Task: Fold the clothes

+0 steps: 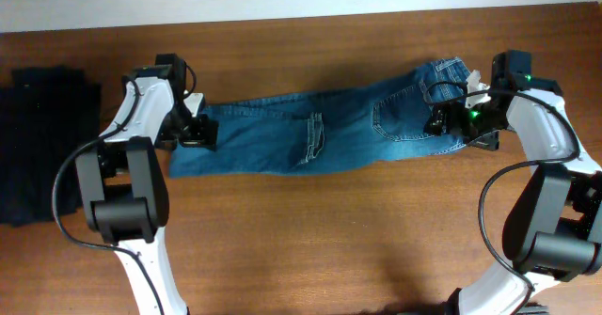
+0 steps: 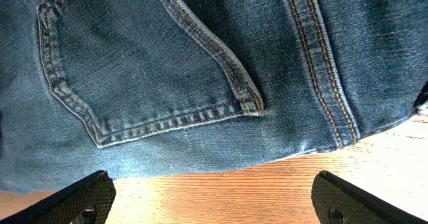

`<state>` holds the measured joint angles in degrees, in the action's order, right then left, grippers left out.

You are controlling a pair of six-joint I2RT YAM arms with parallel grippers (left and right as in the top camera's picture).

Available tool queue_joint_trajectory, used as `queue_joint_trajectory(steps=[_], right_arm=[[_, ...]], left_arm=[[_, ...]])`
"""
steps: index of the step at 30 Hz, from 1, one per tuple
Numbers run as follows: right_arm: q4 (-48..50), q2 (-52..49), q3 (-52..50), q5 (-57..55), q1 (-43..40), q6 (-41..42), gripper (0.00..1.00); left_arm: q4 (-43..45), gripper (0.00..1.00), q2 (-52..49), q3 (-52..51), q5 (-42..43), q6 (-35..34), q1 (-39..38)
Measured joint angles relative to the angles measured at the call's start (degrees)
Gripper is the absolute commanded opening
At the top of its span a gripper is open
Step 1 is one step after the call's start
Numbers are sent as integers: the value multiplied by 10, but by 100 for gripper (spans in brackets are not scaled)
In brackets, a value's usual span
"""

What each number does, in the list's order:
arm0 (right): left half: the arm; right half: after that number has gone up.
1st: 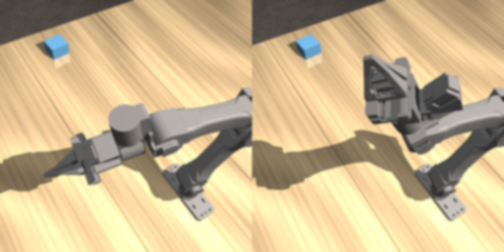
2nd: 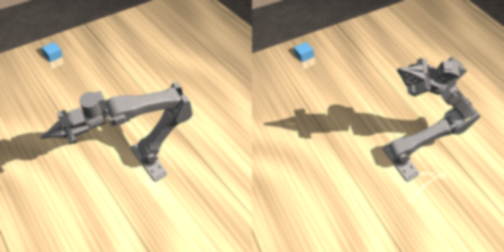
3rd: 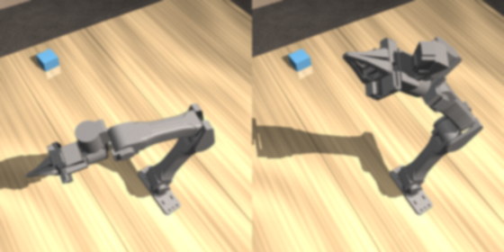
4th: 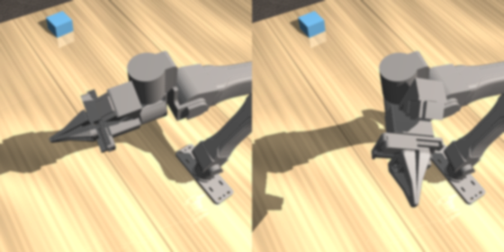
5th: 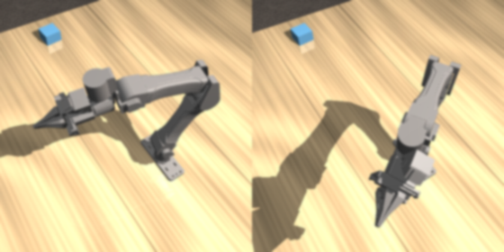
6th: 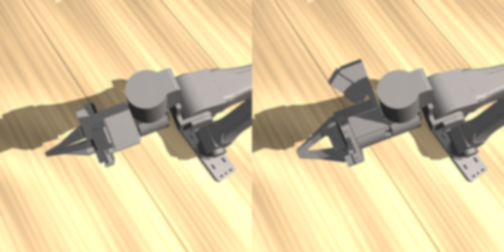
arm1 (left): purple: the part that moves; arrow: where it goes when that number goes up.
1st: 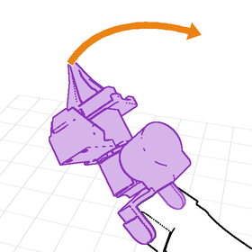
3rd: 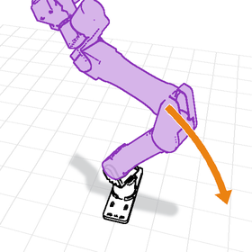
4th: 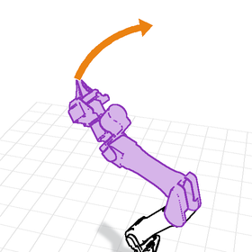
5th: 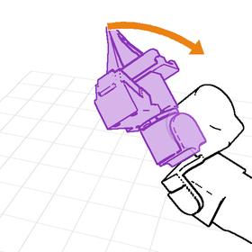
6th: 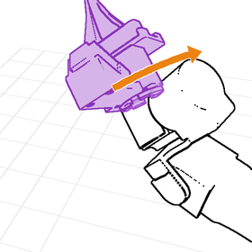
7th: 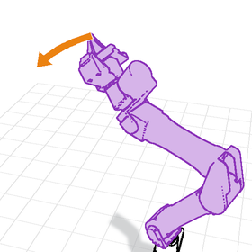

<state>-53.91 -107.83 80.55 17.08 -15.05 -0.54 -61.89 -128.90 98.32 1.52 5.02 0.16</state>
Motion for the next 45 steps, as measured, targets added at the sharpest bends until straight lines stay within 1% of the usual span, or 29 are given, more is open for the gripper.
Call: queue_joint_trajectory(steps=[2, 3, 4, 5, 6, 13, 18, 19, 23, 28, 32, 38, 45], right_arm=[[0, 0, 0, 0, 0, 0, 99], [1, 0, 0, 0, 0, 0, 99], [2, 0, 0, 0, 0, 0, 98], [2, 0, 0, 0, 0, 0, 99], [2, 0, 0, 0, 0, 0, 99], [2, 0, 0, 1, 0, 0, 99], [2, 0, 0, 22, 0, 0, 99], [2, 0, 0, 25, 0, 0, 99], [0, 0, 0, 32, 0, -2, 99], [-1, 0, 0, 26, 0, -4, 99], [-2, 0, 0, 15, 0, -6, 99], [-4, 0, 0, 9, 0, -8, 99], [-5, 0, 0, 8, 0, -8, 99]], left_arm=[[10, 90, 6, -10, 2, 1, 0], [14, 81, 8, -14, 2, 1, 0], [16, 56, 10, -17, 3, 0, 0], [17, 22, 11, -19, 5, 0, 0], [17, 1, 11, -20, 8, 2, 0], [3, 1, 14, -16, 26, 4, -3], [-83, 1, -1, 23, 25, 3, 1], [-116, 1, -8, 47, 24, -1, 4], [-189, 1, -14, 118, 3, -20, 17], [-289, 0, -14, 248, -56, -55, 49], [-347, 0, -15, 338, -108, -79, 78], [-348, 1, -10, 409, -146, -108, 101], [-350, 1, 7, 467, -127, -128, 74]])
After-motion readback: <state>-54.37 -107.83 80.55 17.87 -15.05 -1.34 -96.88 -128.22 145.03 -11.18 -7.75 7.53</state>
